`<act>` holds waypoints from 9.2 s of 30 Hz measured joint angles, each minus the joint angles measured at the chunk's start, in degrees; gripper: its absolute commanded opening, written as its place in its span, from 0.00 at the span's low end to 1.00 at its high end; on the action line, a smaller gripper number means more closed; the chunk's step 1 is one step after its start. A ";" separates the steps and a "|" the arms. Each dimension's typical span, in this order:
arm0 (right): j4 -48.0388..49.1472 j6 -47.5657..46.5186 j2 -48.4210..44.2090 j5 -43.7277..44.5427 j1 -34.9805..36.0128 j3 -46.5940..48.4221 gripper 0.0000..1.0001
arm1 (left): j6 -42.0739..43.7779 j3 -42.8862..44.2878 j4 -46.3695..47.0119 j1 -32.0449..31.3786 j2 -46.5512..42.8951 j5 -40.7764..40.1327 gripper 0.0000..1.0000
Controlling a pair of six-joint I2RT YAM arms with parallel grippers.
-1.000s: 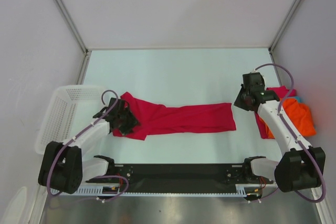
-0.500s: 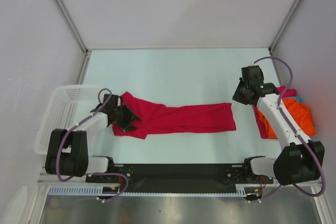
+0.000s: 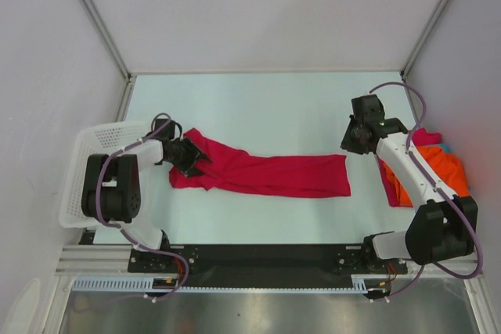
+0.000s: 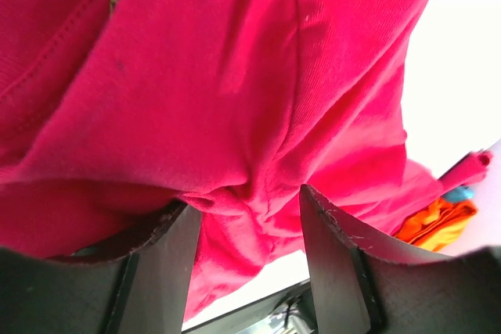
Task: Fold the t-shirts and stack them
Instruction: Rotate the tshirt 90 degrees
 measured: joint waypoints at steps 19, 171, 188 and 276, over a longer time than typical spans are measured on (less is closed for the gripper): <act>-0.07 -0.04 0.31 1.09 -0.04 0.74 0.25 | 2.43 25.27 -3.63 8.09 15.34 -9.44 0.60; -1.51 5.90 75.63 -10.14 2.84 78.64 0.32 | 27.56 1.14 -16.17 -0.98 -34.58 -19.43 0.64; -1.99 2.62 74.75 -7.34 0.31 78.77 0.38 | 26.49 -0.28 -14.82 -0.98 -35.39 -13.05 0.65; 0.00 1.05 33.27 -0.92 -0.98 38.69 0.39 | 13.05 5.25 27.28 -48.33 6.78 -15.85 0.00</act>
